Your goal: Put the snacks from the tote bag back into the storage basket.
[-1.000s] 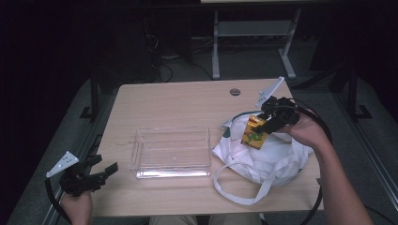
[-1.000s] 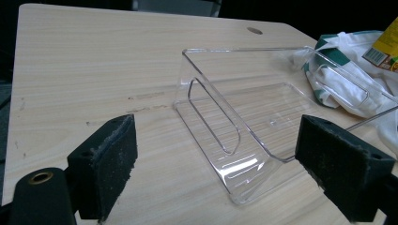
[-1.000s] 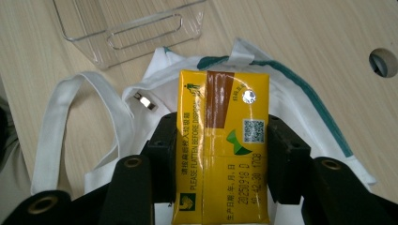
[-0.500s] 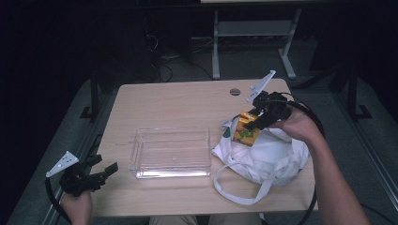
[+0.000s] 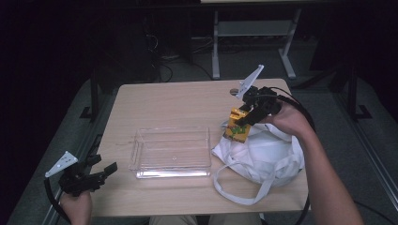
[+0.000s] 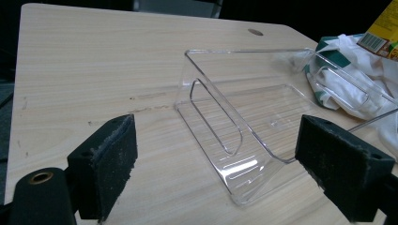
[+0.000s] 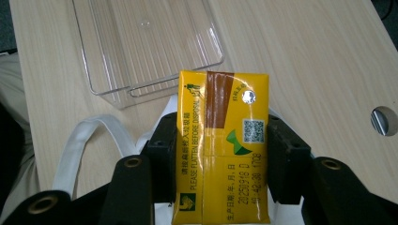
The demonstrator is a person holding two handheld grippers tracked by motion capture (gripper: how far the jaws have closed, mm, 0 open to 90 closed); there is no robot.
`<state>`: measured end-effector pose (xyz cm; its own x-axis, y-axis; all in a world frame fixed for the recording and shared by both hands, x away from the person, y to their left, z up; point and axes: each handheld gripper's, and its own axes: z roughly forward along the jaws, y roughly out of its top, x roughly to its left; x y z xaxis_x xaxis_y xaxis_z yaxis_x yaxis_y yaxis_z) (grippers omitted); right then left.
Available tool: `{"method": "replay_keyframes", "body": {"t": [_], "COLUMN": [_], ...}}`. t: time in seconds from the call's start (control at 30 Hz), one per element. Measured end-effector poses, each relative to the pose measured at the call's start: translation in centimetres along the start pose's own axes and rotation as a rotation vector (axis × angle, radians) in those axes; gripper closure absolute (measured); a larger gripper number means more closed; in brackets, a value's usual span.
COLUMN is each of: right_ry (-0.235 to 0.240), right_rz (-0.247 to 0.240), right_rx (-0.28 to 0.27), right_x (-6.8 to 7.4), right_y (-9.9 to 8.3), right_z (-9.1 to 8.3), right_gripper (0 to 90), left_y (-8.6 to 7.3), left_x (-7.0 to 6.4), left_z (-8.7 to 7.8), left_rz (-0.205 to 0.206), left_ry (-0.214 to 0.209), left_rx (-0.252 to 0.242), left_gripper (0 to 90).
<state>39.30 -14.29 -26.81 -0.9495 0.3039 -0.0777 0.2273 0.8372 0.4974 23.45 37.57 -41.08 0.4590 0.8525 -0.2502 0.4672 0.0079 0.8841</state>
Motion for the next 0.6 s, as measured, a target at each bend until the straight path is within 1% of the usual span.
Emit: {"method": "replay_keyframes", "body": {"t": [0.13,0.2,0.27,0.3,0.37,0.4,0.5,0.6], "right_ry": [0.002,-0.002,0.003,-0.003,0.003,0.001,0.007,0.012], "right_rz": [-0.005,-0.02,-0.019,-0.026,-0.025,-0.036,-0.036,-0.05], "right_rx": [-0.008,-0.005,-0.003,0.001,-0.004,-0.005,-0.007,-0.007], "right_x": [-0.1,-0.2,-0.1,-0.1,-0.1,-0.2,-0.1,0.0], "right_y": [0.6,0.9,1.3,1.5,1.8,2.0,2.5,3.2], "right_z": [-0.2,-0.2,-0.1,-0.1,-0.1,-0.1,0.0,0.1], "right_gripper": [52.6,52.6,52.6,52.6,52.6,52.6,52.6,52.6], "left_y": [0.0,0.0,0.0,0.0,0.0,0.0,0.0,0.0], "left_x": [0.0,0.0,0.0,0.0,-0.1,-0.1,-0.1,-0.1], "left_z": [0.0,0.0,0.0,0.0,0.0,0.0,0.1,0.1], "left_rz": [0.001,0.0,0.001,0.002,-0.001,0.001,0.005,0.003], "left_ry": [0.0,-0.001,-0.001,-0.001,-0.003,-0.003,-0.004,-0.004], "left_rx": [0.001,0.0,0.002,0.001,0.0,0.001,0.003,0.003], "left_gripper": [12.7,12.7,12.7,12.7,12.7,12.7,12.7,12.7]}}
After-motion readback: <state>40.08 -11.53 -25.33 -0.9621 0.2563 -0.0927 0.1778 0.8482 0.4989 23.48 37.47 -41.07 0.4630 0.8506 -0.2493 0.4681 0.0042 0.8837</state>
